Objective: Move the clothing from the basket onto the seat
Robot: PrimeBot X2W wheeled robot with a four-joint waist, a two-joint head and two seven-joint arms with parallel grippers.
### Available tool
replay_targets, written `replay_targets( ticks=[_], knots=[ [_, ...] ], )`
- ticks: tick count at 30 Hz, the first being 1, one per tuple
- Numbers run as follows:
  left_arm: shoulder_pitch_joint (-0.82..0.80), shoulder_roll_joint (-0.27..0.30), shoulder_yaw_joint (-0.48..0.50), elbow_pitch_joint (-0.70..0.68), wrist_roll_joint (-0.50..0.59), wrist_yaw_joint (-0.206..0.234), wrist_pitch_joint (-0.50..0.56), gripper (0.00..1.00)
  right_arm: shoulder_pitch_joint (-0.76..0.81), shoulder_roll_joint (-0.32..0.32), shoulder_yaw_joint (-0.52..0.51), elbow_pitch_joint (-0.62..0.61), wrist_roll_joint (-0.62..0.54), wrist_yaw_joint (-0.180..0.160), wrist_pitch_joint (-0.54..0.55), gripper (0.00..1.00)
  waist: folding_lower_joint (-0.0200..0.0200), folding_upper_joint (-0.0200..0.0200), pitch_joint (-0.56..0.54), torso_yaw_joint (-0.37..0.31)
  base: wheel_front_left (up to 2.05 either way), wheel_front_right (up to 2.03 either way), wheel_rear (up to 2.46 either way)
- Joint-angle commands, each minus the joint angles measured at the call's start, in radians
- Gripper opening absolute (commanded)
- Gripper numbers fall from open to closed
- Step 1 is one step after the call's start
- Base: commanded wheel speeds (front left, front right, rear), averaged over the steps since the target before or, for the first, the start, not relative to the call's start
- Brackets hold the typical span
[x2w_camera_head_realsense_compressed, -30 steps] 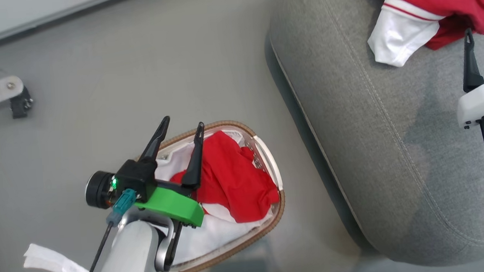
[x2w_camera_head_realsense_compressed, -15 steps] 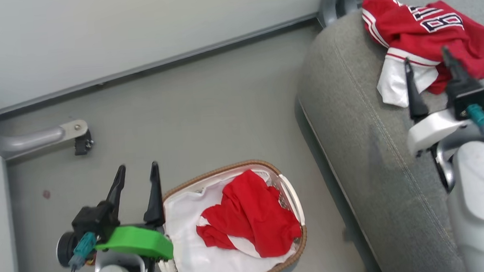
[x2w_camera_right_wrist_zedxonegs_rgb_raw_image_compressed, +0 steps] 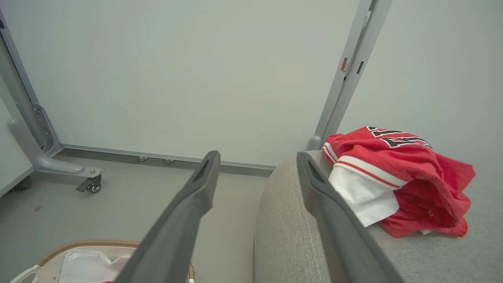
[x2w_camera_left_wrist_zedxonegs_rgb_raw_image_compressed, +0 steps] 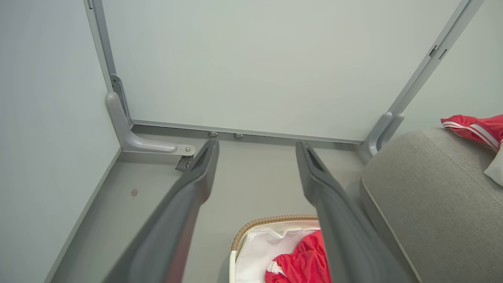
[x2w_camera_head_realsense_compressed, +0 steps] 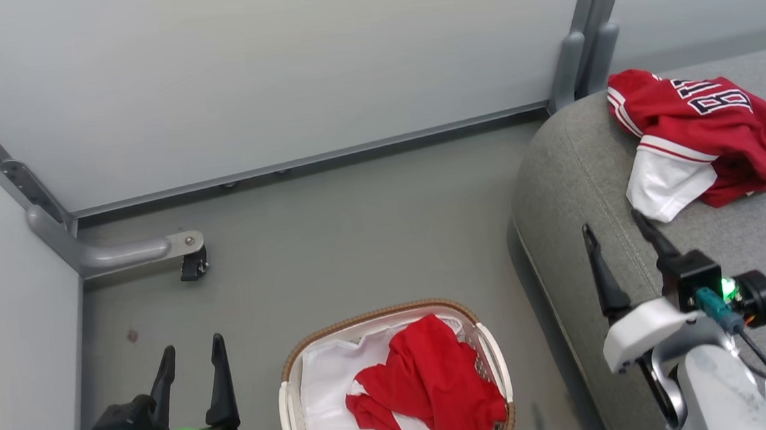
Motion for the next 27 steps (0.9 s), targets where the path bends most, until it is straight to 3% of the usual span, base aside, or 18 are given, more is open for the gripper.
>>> replay_targets(
  ticks=[1, 12, 27],
  knots=[
    [0.021, 0.0, 0.0, -0.004, -0.004, 0.002, -0.001, 1.0, 0.032, -0.003, 0.01, -0.009, 0.019, -0.001, 0.0, 1.0, 0.0001, 0.0, -0.026, 0.017, 0.0, 0.0, 0.0],
    [0.063, 0.001, -0.01, -0.006, -0.028, 0.013, -0.001, 1.0, 0.145, -0.003, 0.055, -0.036, 0.088, -0.001, 0.0, 1.0, 0.0001, 0.0, -0.057, 0.014, 0.0, 0.0, 0.0],
    [0.064, 0.001, -0.012, 0.001, -0.024, 0.019, -0.001, 1.0, 0.14, -0.003, 0.071, -0.036, 0.09, -0.001, 0.0, 1.0, 0.0001, 0.0, -0.061, 0.003, 0.0, 0.0, 0.0]
  ],
)
